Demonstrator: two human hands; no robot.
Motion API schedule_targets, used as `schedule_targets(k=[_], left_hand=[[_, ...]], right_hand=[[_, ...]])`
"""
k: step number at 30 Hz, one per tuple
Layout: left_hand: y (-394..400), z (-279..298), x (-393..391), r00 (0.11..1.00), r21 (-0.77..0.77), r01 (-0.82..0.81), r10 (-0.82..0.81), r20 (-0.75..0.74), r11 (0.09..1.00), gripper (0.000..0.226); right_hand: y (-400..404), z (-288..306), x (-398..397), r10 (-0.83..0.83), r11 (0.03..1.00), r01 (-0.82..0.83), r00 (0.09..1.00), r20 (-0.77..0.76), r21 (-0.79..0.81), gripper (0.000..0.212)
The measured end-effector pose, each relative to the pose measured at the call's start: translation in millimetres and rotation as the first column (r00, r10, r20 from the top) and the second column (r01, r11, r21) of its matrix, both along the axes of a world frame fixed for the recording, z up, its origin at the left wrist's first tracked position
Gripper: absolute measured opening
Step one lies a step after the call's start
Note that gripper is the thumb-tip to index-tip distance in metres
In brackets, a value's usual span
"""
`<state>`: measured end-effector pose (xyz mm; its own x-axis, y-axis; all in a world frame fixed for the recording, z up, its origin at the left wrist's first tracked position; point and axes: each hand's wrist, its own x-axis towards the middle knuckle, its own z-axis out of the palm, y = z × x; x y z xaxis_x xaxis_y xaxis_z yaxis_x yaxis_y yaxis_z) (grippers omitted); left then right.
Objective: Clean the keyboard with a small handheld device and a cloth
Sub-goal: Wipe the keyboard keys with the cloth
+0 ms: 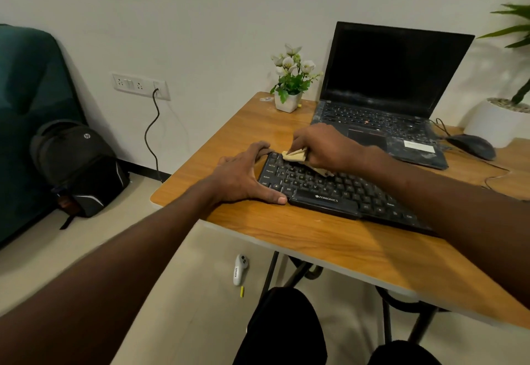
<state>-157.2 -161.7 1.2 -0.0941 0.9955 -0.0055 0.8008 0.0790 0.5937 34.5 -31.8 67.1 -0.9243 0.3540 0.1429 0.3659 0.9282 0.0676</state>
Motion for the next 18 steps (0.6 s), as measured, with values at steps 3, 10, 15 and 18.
schedule_targets(k=[3,10,15,18], left_hand=[[-0.2,0.7,1.0,1.000,0.004,0.005,-0.005,0.005,1.000,0.135],[-1.3,0.6,2.4,1.000,0.023,0.005,-0.005,0.014,1.000,0.135],[1.1,-0.6,0.8,1.000,0.019,0.007,-0.008,0.018,1.000,0.137],[2.5,-1.8,-2.2,1.000,0.010,0.014,-0.014,0.008,1.000,0.142]], right_hand=[[-5.2,5.5,-2.8,-0.044,0.999,0.043,0.997,0.060,0.007,0.028],[-17.8,14.4,-10.6,-0.233,0.969,0.241,0.965,0.124,-0.051,0.021],[-3.3,10.1,-4.8,-0.432,0.886,0.421,0.902,-0.019,-0.196,0.027],[-2.4,8.6,-1.7,-0.396,0.895,0.365,0.915,-0.080,-0.257,0.025]])
